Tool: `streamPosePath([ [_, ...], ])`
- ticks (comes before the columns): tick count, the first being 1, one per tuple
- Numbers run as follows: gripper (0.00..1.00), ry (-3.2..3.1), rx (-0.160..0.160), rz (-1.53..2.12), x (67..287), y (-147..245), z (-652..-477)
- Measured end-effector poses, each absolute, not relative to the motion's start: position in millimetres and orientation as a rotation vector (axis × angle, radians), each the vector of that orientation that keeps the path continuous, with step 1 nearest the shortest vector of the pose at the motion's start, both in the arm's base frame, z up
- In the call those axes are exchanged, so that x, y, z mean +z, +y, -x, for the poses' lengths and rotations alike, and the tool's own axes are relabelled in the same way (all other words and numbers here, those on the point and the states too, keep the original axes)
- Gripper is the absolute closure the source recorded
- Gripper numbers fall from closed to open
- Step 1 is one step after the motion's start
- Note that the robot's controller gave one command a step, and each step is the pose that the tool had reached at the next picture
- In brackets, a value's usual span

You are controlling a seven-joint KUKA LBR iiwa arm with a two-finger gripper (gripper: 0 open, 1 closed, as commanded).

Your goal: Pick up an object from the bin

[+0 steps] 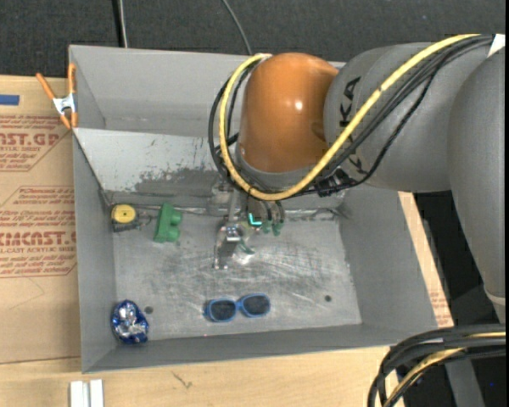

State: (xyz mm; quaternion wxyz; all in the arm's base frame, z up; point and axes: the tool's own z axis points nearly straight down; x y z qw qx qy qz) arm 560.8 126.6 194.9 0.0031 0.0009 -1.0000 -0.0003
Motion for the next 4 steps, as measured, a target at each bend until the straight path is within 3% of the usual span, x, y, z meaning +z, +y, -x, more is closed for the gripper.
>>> streamPosePath([
  [1, 0.0, -3.147, -0.01, 0.231, 87, 76, -562.6],
  [2, 0.0, -3.135, 0.002, 0.11, 128, 56, -480.1],
  [3, 0.0, -3.14, -0.002, -0.214, 84, 95, -482.7],
  [4, 1.0, -3.134, -0.002, -0.212, 83, 95, -481.0],
])
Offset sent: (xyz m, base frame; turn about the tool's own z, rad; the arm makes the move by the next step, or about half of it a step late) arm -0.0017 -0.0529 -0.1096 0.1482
